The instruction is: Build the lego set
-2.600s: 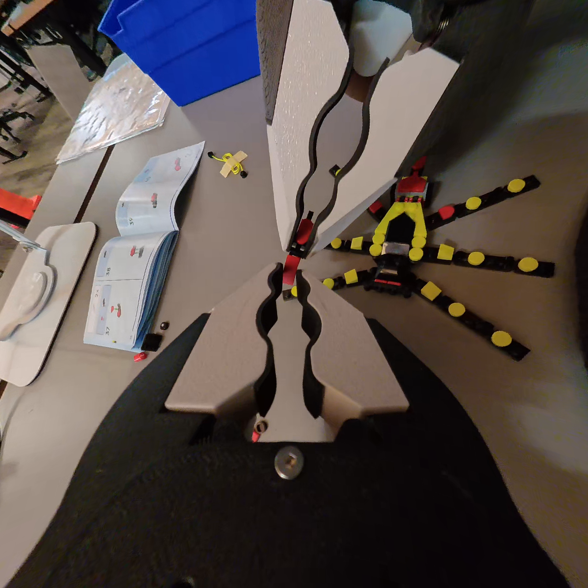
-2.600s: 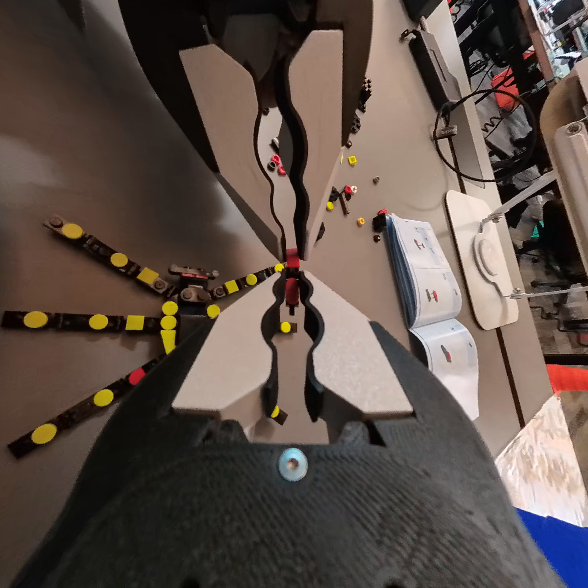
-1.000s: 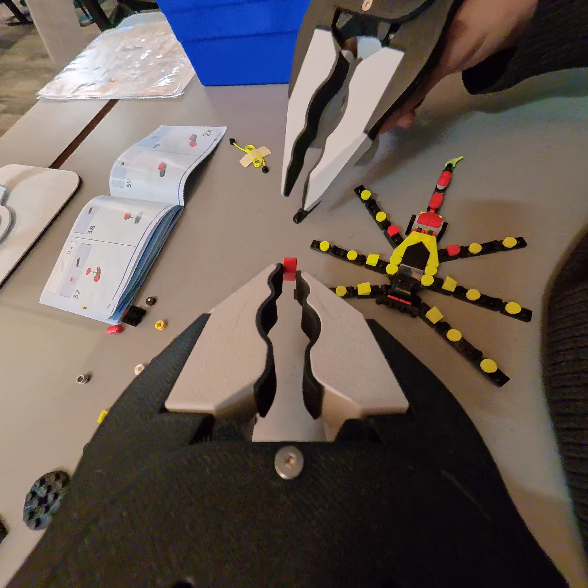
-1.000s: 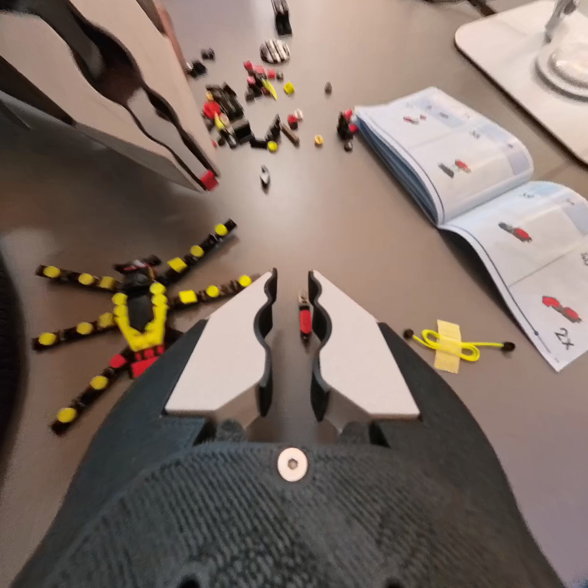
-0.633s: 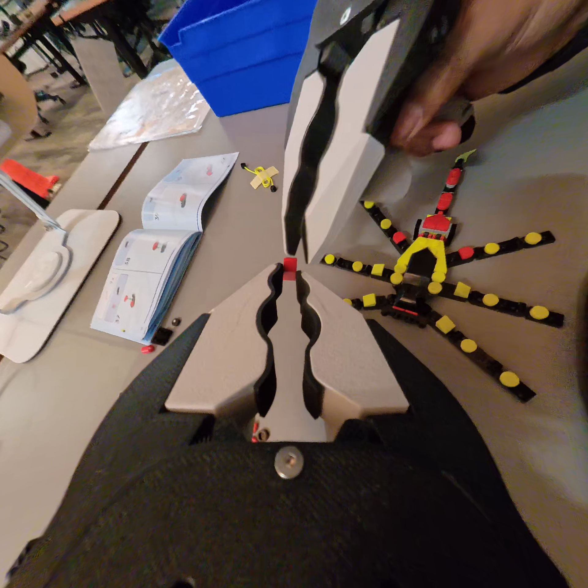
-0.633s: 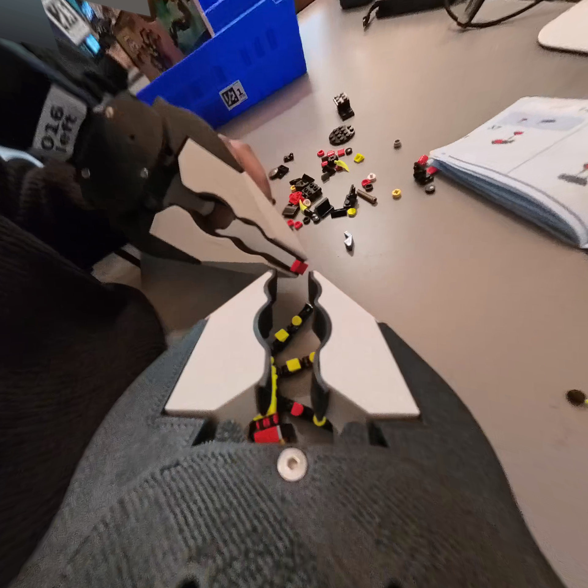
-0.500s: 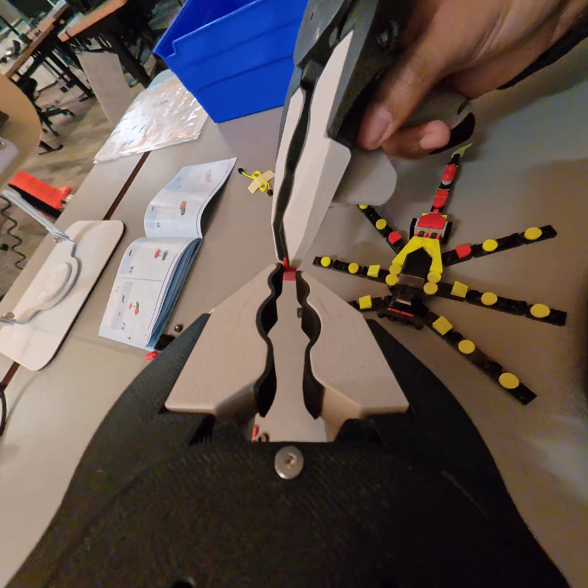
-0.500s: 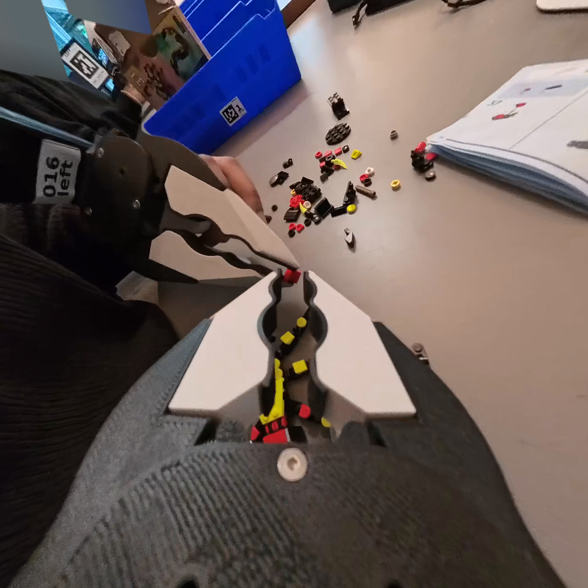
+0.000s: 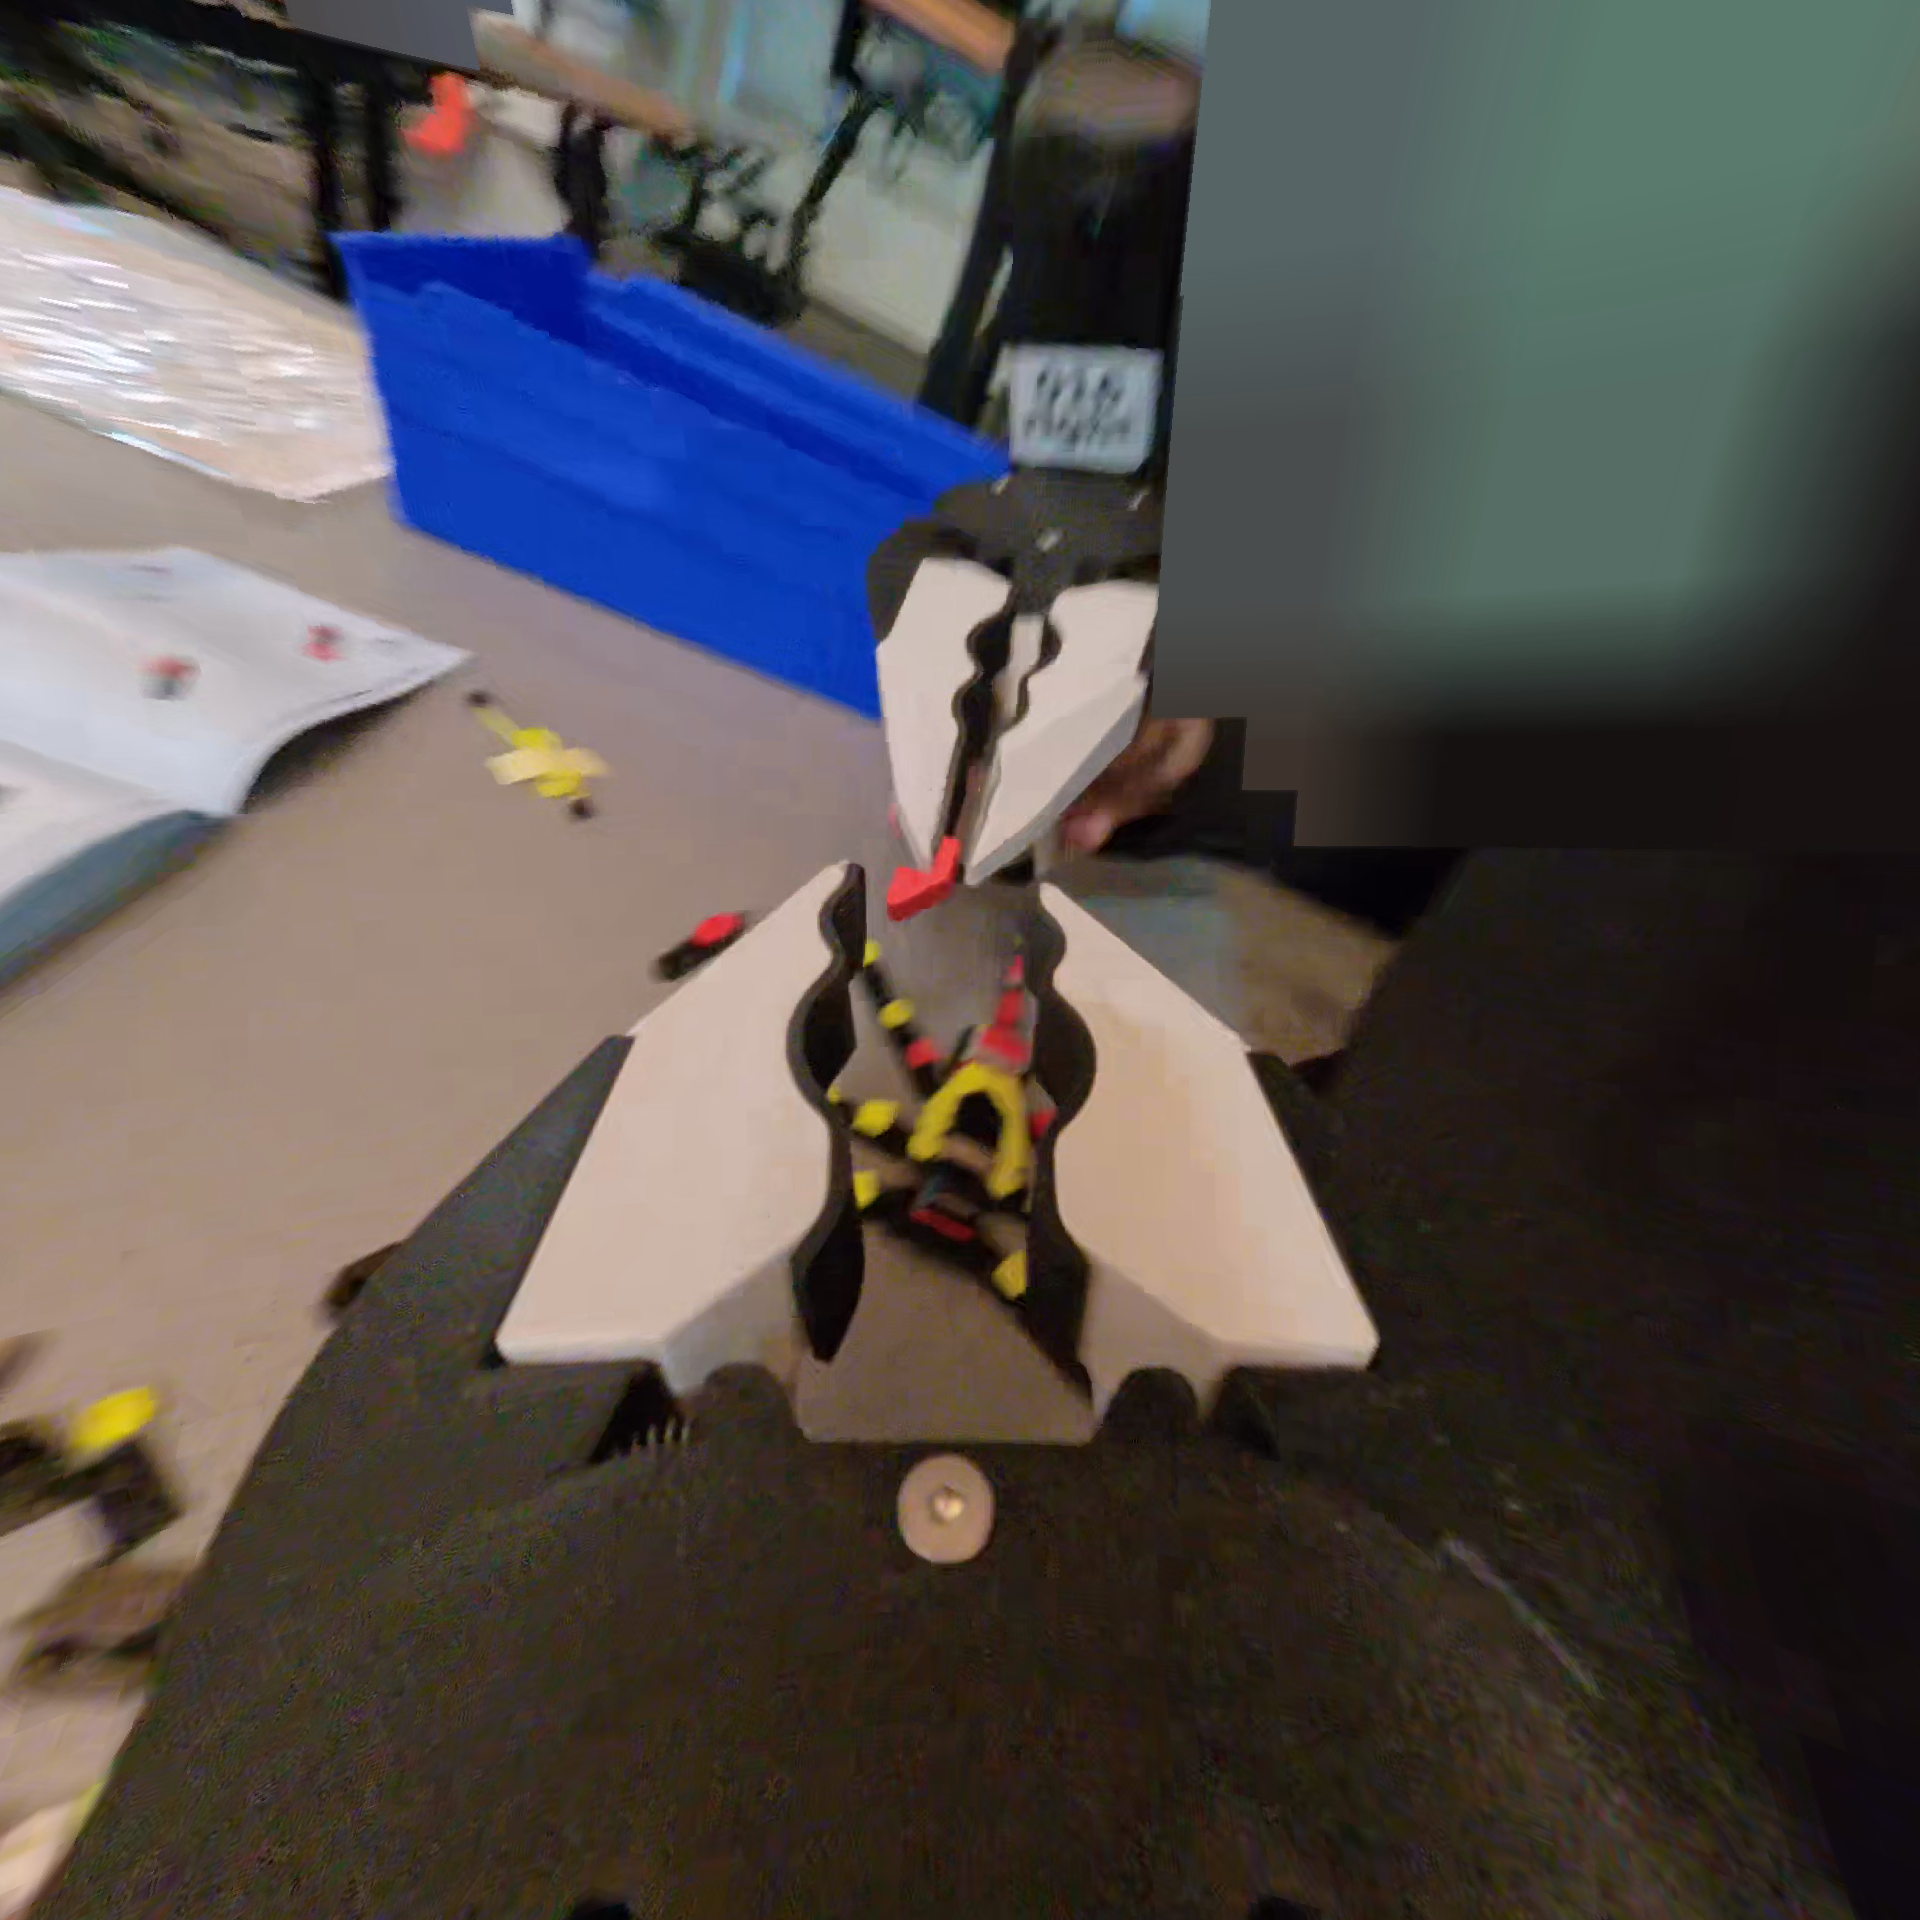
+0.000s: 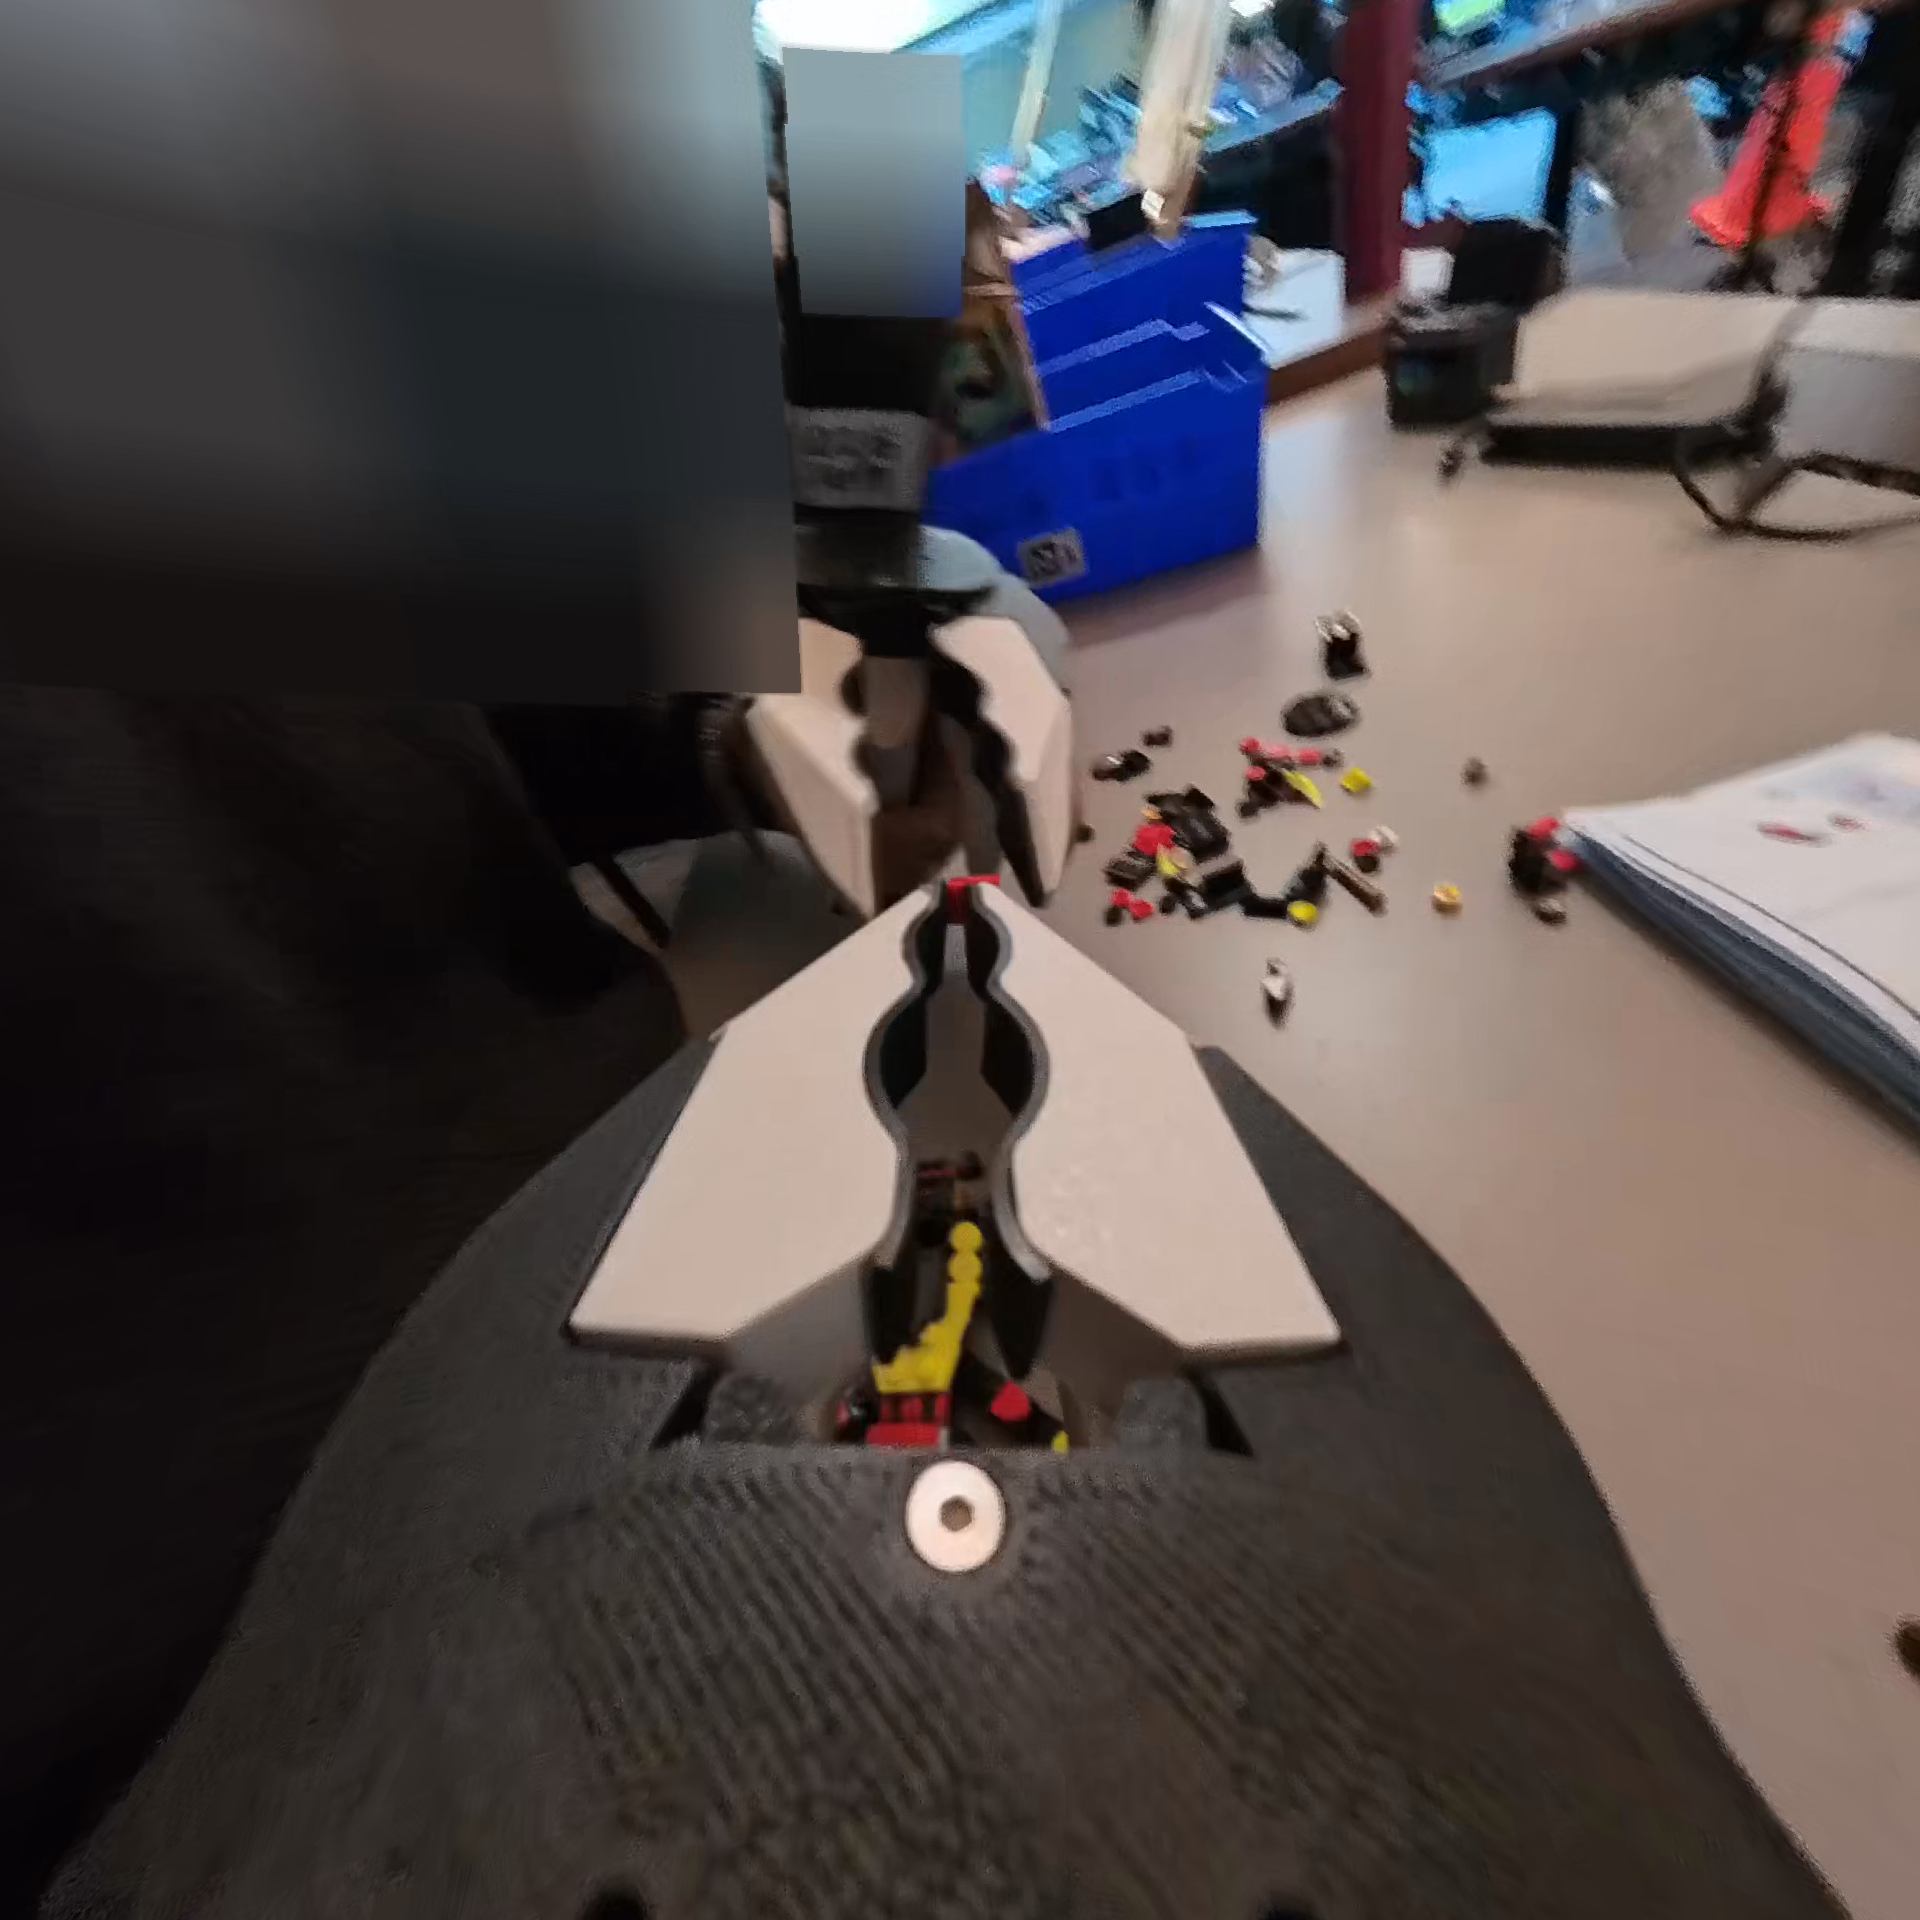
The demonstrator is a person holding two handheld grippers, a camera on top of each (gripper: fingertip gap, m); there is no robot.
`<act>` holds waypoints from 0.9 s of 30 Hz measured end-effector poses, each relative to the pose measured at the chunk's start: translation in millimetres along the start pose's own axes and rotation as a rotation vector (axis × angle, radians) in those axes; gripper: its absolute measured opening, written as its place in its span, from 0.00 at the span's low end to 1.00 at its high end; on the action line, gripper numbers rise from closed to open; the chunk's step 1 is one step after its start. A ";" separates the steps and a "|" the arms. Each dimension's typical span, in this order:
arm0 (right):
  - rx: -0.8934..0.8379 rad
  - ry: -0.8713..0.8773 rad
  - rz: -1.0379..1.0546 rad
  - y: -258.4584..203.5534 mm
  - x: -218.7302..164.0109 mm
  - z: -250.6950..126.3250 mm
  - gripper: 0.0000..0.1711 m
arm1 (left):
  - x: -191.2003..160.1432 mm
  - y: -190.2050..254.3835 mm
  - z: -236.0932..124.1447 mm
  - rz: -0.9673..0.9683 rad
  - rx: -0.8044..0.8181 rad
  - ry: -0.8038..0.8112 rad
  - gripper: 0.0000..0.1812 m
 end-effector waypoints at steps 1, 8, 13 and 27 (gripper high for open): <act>0.037 0.018 -0.001 -3.7 2.1 -1.2 0.00 | 3.3 1.0 -2.6 -0.058 -0.060 0.051 0.13; 0.165 0.089 0.115 -8.5 4.4 -0.2 0.00 | 6.1 8.4 -5.6 -0.045 -0.130 0.105 0.05; 0.186 0.119 0.133 -8.9 5.4 -0.3 0.00 | 7.3 7.6 -6.1 -0.088 -0.163 0.134 0.04; 0.190 0.149 0.073 -13.3 9.3 -4.4 0.00 | 9.7 5.0 -9.6 -0.214 -0.247 0.205 0.01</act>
Point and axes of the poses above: each gripper's, where its closed fingertips meet, z out along the fingers, x out of its top, y = z × x across the jaws, the point moved 7 cm from there along -z, back along the fingers, and after that the axes turned 4 degrees about z, right-handed, at the moved point
